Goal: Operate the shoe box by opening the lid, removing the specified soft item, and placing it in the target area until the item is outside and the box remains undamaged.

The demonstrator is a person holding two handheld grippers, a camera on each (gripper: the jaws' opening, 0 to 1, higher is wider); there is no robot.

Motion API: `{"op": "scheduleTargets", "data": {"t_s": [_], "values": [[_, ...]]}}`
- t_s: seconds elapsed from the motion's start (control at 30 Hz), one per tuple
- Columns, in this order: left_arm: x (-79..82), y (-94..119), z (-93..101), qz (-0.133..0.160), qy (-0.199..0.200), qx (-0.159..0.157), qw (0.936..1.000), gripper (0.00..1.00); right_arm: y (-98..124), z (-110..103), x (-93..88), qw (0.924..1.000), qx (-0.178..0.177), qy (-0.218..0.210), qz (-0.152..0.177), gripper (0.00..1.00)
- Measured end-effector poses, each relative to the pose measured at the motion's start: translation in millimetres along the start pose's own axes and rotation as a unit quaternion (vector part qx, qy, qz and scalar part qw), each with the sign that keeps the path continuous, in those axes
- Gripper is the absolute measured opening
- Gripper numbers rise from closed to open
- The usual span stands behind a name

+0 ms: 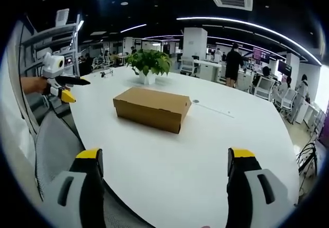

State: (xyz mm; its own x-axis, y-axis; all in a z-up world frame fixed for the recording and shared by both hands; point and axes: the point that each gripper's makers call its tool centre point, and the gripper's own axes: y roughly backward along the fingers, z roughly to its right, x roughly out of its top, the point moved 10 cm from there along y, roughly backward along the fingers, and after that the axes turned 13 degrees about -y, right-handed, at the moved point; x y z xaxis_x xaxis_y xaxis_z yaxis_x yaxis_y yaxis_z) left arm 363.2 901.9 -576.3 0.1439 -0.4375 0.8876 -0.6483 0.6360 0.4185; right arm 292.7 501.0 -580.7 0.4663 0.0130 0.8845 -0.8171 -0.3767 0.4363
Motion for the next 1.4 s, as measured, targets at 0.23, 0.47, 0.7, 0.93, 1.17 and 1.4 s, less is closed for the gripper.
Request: {"op": "scheduleTargets", "data": {"t_s": [0.23,0.47,0.7,0.93,1.17,1.4], "values": [[-0.7,-2.2,-1.1,-0.003,0.002,0.001,1.0,1.0,-1.9,2.2,1.3,1.0,0.0,-0.002,0.0,0.96],[2.6,-7.0,-3.1,-0.001,0.002,0.002,1.0,1.0,-5.2,4.6,3.2,1.0,0.002,-0.002,0.001,0.96],[1.5,-9.4,-5.1,-0.004,0.004,0.003,1.0,1.0,-9.1,6.2,2.4,1.0,0.005,-0.004,-0.002,0.96],[2.7,-16.3,-10.0,-0.006,0.008,0.008,0.9999,1.0,-20.6,8.9,4.0,0.9999,0.014,0.002,-0.008,0.96],[0.7,-25.4,-14.5,-0.008,0.011,0.013,0.9998,1.0,-35.7,12.6,9.6,0.9997,0.024,0.004,-0.008,0.95],[-1.2,-35.9,-16.8,-0.01,0.017,0.016,0.9997,0.99,-54.6,17.3,16.6,0.9992,0.038,0.008,-0.007,0.94]]}}
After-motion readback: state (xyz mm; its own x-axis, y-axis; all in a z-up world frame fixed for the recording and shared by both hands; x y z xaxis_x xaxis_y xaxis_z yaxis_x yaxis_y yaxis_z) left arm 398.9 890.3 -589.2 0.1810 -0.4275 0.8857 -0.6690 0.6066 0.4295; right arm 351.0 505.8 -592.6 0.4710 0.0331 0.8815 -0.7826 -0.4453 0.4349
